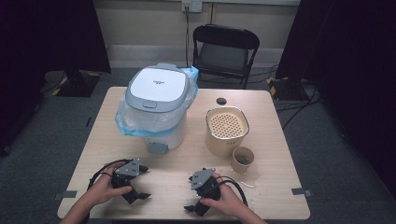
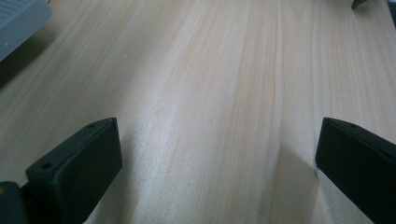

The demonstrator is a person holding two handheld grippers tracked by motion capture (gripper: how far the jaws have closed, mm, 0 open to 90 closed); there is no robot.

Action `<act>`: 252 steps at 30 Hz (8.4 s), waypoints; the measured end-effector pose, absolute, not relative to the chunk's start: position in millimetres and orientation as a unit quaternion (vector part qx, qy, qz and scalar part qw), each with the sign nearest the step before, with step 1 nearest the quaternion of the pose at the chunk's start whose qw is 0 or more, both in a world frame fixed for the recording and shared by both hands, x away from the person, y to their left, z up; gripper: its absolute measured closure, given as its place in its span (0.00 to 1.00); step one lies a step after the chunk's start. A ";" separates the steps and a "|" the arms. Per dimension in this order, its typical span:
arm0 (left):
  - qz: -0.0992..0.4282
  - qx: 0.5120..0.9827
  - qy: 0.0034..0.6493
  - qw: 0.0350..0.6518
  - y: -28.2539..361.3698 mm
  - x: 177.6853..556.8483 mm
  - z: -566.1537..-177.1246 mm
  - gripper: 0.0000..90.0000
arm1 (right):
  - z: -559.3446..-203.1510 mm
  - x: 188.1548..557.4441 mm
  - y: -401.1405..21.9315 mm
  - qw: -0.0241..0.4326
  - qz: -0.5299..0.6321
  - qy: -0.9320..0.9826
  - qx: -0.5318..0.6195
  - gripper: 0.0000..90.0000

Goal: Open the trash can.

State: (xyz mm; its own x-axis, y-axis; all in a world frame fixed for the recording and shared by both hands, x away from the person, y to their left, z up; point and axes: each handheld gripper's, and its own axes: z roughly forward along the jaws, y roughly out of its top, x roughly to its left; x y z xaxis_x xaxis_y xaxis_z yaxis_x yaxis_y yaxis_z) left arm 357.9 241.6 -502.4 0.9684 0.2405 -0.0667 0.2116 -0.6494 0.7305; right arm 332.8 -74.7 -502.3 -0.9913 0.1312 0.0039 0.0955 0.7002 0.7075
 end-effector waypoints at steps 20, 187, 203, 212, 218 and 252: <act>0.003 0.909 0.137 0.394 246.5 357.5 -493.4 0.25 | -502.3 332.8 -74.6 0.024 0.382 0.922 0.062 0.00; 0.038 0.857 0.297 0.420 226.8 434.0 -233.0 1.00 | -502.2 332.9 -74.2 0.025 0.381 0.922 0.064 0.00; 0.051 0.854 0.313 0.413 215.8 452.3 -233.2 1.00 | -502.2 333.1 -74.3 0.025 0.380 0.922 0.063 0.00; 0.060 0.849 0.327 0.410 214.8 460.9 -242.3 1.00 | -502.2 333.1 -74.3 0.025 0.380 0.922 0.063 0.00; 0.069 0.850 0.327 0.407 216.6 463.1 -245.5 1.00 | -502.2 333.1 -74.3 0.025 0.380 0.922 0.063 0.00; 0.064 0.849 0.326 0.412 222.0 453.7 -250.0 1.00 | -502.3 333.3 -74.2 0.027 0.381 0.922 0.062 0.00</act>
State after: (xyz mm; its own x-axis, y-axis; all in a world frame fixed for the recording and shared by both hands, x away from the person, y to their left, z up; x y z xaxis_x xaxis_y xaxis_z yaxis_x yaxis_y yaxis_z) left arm 453.7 222.0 -250.0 0.7798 0.6054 -0.1594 0.4997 -0.4486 0.7409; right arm 333.3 -74.2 -502.3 -0.9907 0.1359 -0.0023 0.0945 0.7013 0.7066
